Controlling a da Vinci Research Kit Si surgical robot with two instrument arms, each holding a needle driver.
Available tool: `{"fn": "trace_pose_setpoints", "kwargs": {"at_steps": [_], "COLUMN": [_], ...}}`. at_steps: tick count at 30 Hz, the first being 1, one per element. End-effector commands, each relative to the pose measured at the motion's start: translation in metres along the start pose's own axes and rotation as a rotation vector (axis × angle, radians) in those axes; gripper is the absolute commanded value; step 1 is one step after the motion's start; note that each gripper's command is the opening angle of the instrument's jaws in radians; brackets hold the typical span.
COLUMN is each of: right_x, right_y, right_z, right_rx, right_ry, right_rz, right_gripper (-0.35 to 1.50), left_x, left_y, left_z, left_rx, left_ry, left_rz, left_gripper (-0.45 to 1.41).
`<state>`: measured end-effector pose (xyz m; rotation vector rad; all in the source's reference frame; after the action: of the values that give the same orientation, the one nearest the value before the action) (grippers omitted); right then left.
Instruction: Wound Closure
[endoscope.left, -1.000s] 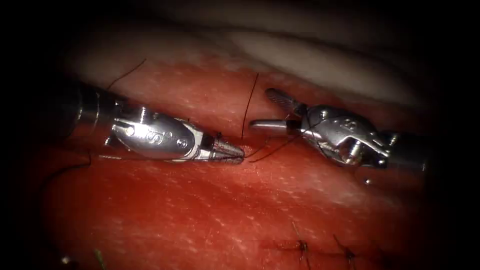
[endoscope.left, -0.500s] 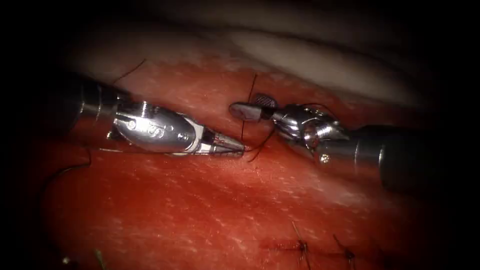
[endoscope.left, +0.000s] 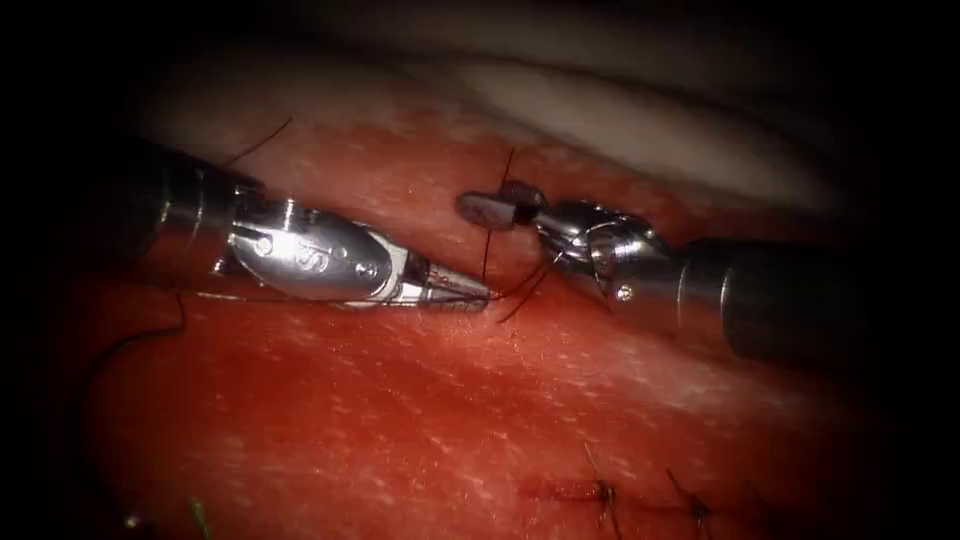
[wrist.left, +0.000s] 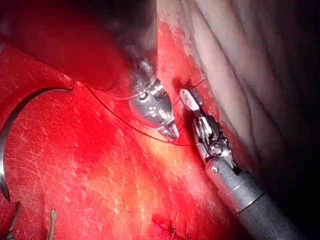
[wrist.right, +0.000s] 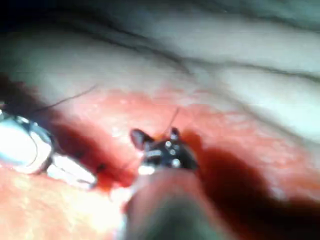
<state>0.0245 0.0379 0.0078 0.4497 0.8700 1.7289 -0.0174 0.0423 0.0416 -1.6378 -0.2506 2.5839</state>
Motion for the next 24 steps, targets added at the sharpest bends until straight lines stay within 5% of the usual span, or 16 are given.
{"fn": "trace_pose_setpoints", "kwargs": {"at_steps": [1,5,6,7,8,9,14,24], "right_x": [0.0002,0.0001,0.0001,0.0001,0.0000,0.0000,-0.0003,0.0002], "right_y": [-0.0002,-0.0003,-0.0003,-0.0003,-0.0003,-0.0003,-0.0006,-0.0056], "right_z": [0.0016,0.0021,0.0021,0.0021,0.0021,0.0021,0.0016,-0.0033], "right_rx": [0.006,0.012,0.013,0.013,0.012,0.012,-0.016,-0.020], "right_ry": [0.004,0.001,0.002,0.002,-0.002,-0.007,-0.050,0.026], "right_rz": [0.000,0.041,0.089,0.089,0.112,0.123,0.102,-0.036], "right_gripper": [0.79,0.63,0.19,0.19,-0.28,-0.35,-0.35,-0.35], "left_x": [-0.0004,-0.0005,-0.0007,-0.0007,-0.0007,-0.0008,-0.0019,-0.0048], "left_y": [0.0004,0.0003,0.0002,0.0002,0.0001,0.0000,-0.0011,-0.0087], "left_z": [0.0007,0.0006,0.0004,0.0004,0.0004,0.0003,-0.0008,-0.0043], "left_rx": [-0.001,0.000,0.001,0.001,0.003,0.003,0.018,0.051], "left_ry": [0.000,-0.001,-0.002,-0.002,-0.003,-0.003,-0.012,-0.048], "left_rz": [-0.001,0.000,0.001,0.001,0.001,0.001,0.003,-0.086], "left_gripper": [-0.35,-0.35,-0.35,-0.35,-0.35,-0.35,-0.35,-0.35]}}
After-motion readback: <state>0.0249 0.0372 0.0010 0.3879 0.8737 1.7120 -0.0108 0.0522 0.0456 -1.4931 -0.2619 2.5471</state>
